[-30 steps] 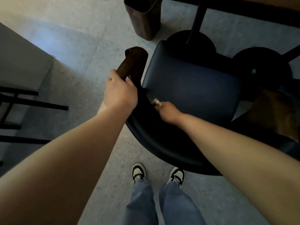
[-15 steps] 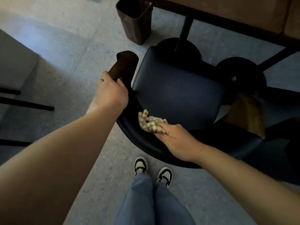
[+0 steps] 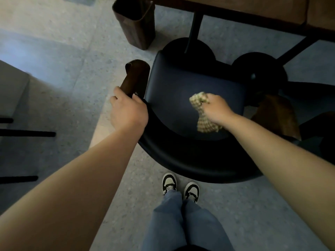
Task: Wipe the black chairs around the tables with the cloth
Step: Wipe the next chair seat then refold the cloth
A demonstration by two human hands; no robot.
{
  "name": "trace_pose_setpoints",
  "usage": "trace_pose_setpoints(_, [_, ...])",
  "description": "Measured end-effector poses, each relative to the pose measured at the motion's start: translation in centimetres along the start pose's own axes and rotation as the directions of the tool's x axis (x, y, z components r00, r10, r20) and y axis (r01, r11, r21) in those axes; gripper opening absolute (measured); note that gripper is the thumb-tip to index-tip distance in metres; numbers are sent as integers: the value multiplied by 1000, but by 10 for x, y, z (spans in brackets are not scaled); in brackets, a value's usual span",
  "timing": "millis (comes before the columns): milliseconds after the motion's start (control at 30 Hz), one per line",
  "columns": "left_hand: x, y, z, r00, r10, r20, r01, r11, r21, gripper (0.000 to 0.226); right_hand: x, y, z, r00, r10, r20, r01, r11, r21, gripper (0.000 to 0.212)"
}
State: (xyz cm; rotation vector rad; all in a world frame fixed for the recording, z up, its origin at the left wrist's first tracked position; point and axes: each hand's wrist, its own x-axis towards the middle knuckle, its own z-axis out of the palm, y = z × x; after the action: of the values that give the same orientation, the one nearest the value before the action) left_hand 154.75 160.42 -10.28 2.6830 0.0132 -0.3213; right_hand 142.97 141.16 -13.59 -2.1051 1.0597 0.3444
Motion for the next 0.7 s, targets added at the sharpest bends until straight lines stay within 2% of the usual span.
trace_pose_setpoints(67, [1,-1,1,1000,0,8,0,1000,-9,51,13,-2,35,985,-61,164,90,981,-175,32])
trace_pose_setpoints(133, [2,-3,0,1000,5,25,-4,1000,-17,57,10,-1,73,931,-8,364,95,971,-221,33])
trace_pose_setpoints(200, [1,-4,-1,999,13,50,-11,999,-31,63,3,0,95,892,55,449,66,966,-250,35])
trace_pose_setpoints(300, [-1,-2,-2,998,6,63,-3,999,-53,64,-1,1,92,898,54,436,47,975,-217,33])
trace_pose_setpoints(467, [-2,-1,-6,997,-14,77,22,995,-102,65,-18,10,70,922,1,387,-11,1000,23,23])
trace_pose_setpoints(600, [-6,-1,-14,995,-36,92,56,974,-220,66,-51,8,45,938,-93,335,51,990,132,31])
trace_pose_setpoints(700, [-11,2,-19,995,-52,86,71,967,-243,67,-84,12,24,924,-144,354,70,974,214,27])
